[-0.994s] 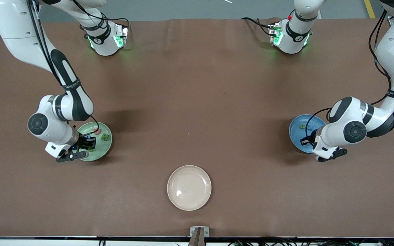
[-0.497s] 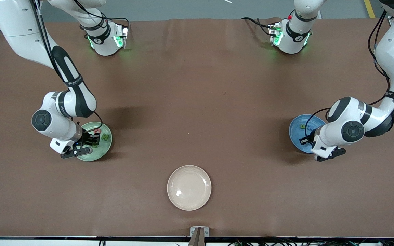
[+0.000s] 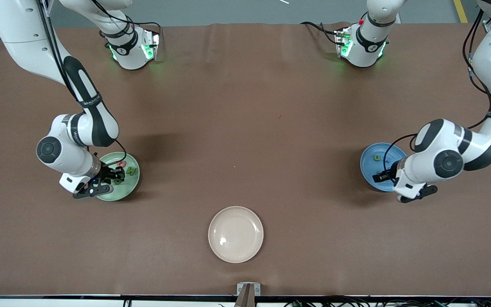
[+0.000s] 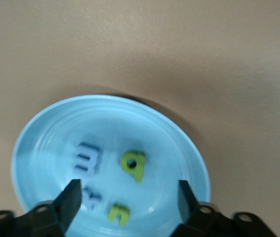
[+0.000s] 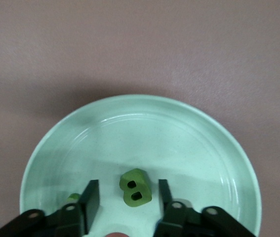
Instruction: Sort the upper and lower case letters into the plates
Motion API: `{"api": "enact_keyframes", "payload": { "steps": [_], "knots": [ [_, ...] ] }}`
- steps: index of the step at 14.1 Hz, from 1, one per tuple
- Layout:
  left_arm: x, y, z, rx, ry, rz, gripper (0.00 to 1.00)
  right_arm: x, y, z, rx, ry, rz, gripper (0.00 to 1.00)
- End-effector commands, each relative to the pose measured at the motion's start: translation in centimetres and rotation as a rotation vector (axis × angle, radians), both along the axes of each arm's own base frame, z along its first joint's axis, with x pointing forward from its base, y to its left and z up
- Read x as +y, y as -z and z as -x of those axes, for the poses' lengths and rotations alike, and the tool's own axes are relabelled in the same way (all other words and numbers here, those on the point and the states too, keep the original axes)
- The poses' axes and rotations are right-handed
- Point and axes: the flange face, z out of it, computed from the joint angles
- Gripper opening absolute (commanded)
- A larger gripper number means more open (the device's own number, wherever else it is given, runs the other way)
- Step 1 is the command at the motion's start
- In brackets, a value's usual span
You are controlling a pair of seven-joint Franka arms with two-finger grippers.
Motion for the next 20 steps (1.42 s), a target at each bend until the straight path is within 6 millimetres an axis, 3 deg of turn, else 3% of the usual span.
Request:
{"api": "enact_keyframes", "payload": {
  "steps": [1, 6, 8, 13, 16, 20],
  "knots": [
    [-0.1, -5.3, -1.3, 0.010, -0.019, 0.014, 1.00, -0.1, -5.2, -1.3, 0.026, 0.029, -0.017, 1.00],
    [0.0, -6.5, -1.6, 0.005, -0.019, 0.025, 1.00, -0.5, -14.7, -2.7, 0.152, 0.246, 0.013, 1.00],
    [-1.1, -8.6, -1.8, 0.000, -0.005, 0.047, 1.00, -2.3, -18.0, -2.5, 0.177, 0.274, 0.023, 1.00],
    [-2.3, -10.5, -1.1, 0.056, 0.100, 0.114, 0.99, -4.7, -27.9, -2.3, 0.242, 0.293, 0.094, 1.00],
    [-4.1, -12.1, -0.6, 0.046, 0.118, 0.140, 0.99, -5.3, -30.5, -2.4, 0.220, 0.307, 0.099, 1.00],
    [-5.0, -16.0, 0.0, -0.004, 0.141, 0.164, 0.99, -6.3, -32.6, -3.0, 0.170, 0.322, 0.097, 1.00]
  ]
}}
